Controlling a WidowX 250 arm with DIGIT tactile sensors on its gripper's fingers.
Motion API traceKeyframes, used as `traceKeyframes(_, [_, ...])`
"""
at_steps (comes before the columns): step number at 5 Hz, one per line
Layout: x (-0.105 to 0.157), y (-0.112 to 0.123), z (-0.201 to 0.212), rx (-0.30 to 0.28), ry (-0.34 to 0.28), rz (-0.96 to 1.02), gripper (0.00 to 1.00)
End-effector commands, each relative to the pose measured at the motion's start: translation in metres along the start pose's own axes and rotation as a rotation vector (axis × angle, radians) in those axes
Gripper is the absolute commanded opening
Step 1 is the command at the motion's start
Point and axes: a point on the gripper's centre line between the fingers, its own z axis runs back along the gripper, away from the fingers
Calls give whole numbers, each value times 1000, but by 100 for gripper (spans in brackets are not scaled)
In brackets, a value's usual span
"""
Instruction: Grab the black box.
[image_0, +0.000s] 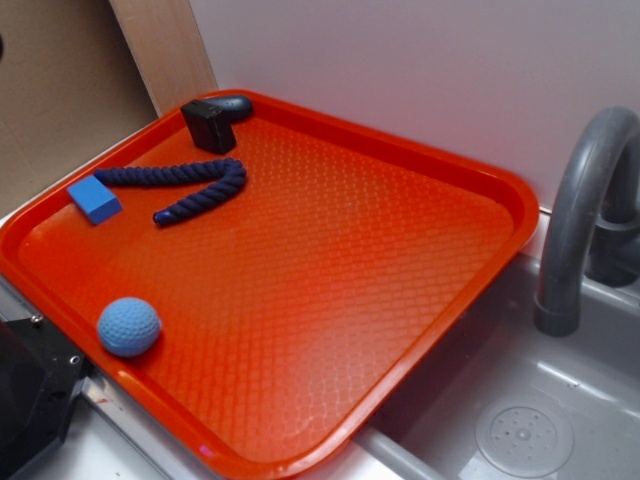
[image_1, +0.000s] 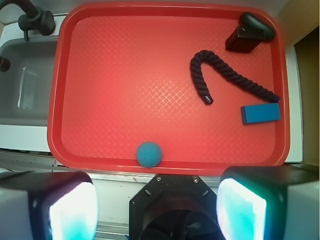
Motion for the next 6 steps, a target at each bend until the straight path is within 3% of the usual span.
traceKeyframes(1, [0,0,0,0,0,0,100])
traceKeyframes(2, [38,49,-21,73,-83,-259,100])
traceKeyframes(3, [71,75,-41,194,-41,-525,100])
traceKeyframes(5, [114,111,-110,165,52,-751,100])
traceKeyframes(6, [119,136,-142,107,62,-807,100])
